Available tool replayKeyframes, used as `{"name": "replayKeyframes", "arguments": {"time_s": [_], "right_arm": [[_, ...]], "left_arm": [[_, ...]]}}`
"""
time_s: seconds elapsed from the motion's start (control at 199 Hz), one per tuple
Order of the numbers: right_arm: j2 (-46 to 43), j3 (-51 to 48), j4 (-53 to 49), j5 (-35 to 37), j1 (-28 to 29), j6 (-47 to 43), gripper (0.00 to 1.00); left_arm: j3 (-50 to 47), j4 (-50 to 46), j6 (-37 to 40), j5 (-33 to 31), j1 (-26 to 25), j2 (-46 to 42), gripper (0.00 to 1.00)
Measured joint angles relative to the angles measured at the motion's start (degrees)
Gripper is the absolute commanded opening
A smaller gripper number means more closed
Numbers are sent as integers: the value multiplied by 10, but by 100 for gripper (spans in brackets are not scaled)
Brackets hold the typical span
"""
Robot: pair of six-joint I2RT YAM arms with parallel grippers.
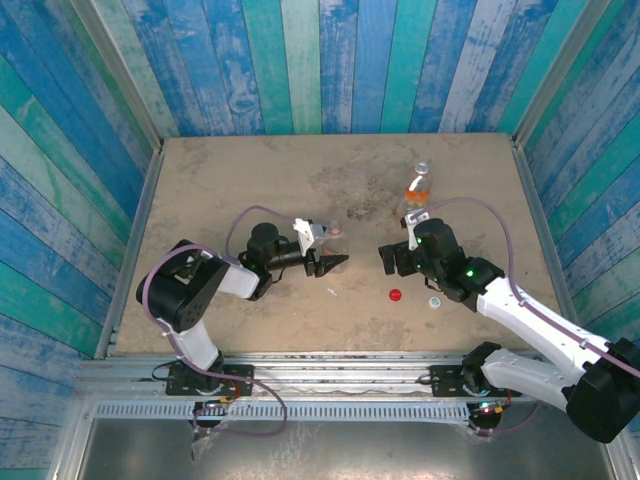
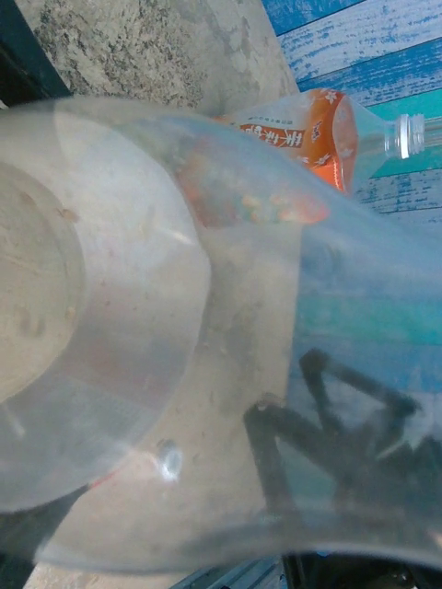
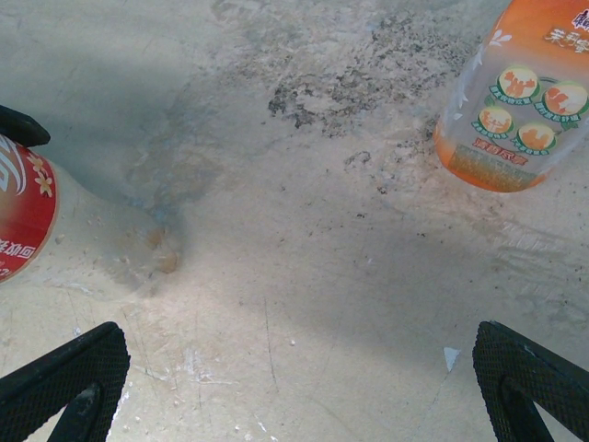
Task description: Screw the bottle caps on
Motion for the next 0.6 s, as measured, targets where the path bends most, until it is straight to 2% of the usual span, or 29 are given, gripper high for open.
{"name": "replayKeyframes", "arguments": {"time_s": [0.216,0.602], "right_arm": [[10,0,0,-5,0,2,100],[37,3,9,-18,2,6,100]], "left_arm": [[-23,31,-10,-5,0,0,79],[-25,44,-16,-9,0,0,78]]}}
